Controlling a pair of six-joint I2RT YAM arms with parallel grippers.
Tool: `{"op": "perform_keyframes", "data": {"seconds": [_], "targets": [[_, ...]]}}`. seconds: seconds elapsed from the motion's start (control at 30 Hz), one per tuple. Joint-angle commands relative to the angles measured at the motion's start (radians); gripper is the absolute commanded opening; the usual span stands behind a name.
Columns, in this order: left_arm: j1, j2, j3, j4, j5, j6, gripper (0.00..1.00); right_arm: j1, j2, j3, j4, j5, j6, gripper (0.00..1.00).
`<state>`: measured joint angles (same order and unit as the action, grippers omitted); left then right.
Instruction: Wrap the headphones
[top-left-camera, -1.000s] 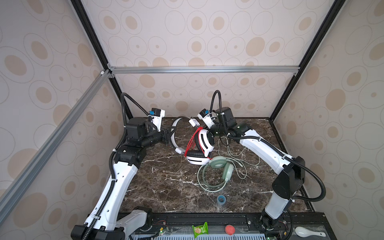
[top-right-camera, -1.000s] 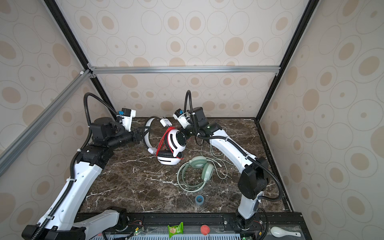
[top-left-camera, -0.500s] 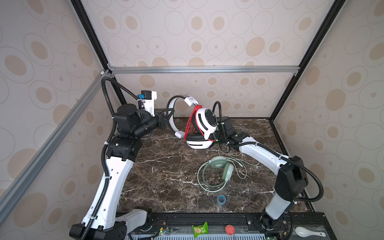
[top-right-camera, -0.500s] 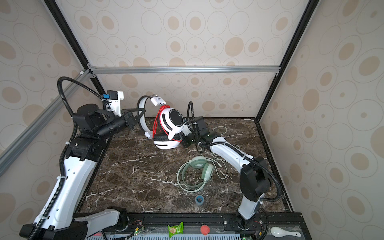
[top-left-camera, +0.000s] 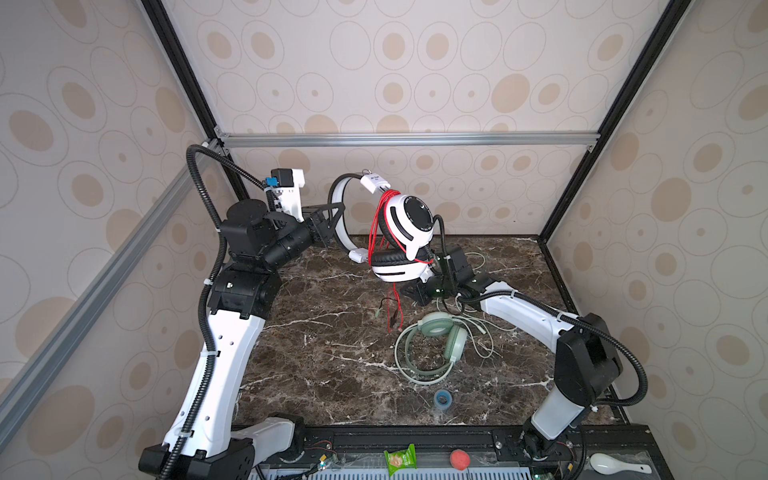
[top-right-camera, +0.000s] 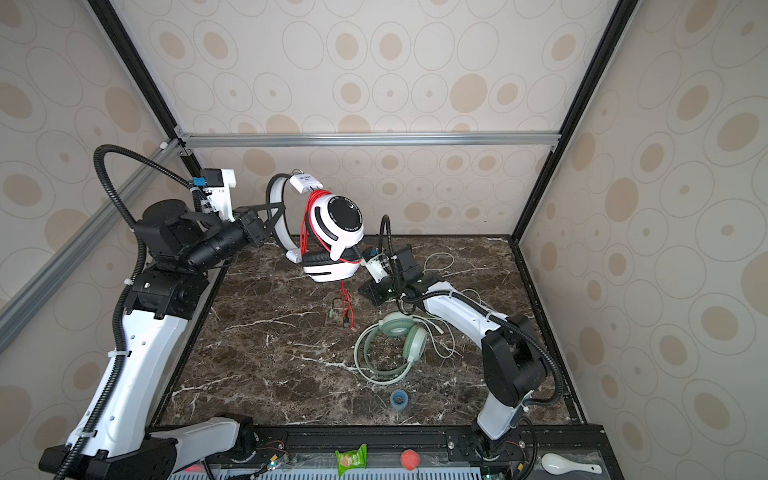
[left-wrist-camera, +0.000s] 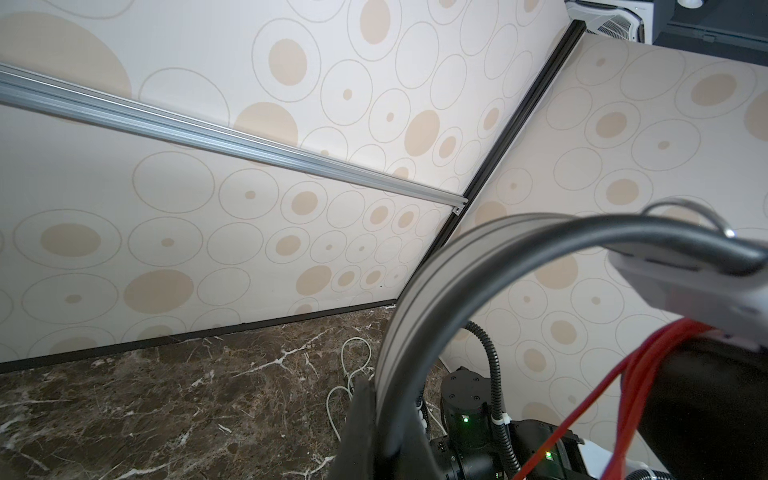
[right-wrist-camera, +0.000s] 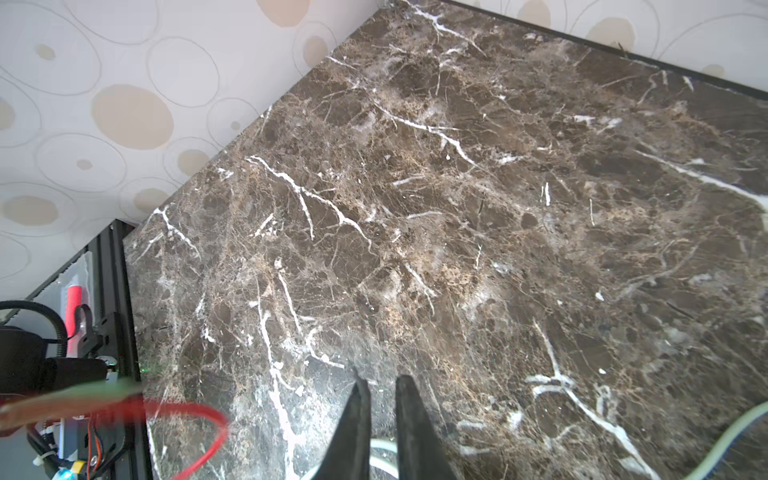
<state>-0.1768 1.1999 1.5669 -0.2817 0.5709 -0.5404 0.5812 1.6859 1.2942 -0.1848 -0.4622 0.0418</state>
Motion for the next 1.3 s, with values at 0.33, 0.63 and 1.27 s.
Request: {"op": "perform_keyframes", "data": {"seconds": [0.33, 0.63, 1.27], "targets": [[-0.002, -0.005, 0.070, 0.062, -0.038, -0.063, 0.00, -0.006, -0.243, -0.146, 0.042, -0.096, 0.063, 0.45], [-0.003, -0.014, 0.045, 0.100, -0.033, -0.085, 0.00, -0.005, -0.271, -0.147, 0.113, -0.153, 0.147, 0.62], [-0.002, -0.017, 0.035, 0.126, -0.032, -0.105, 0.00, -0.002, -0.143, -0.065, 0.122, -0.072, 0.118, 0.49]]}}
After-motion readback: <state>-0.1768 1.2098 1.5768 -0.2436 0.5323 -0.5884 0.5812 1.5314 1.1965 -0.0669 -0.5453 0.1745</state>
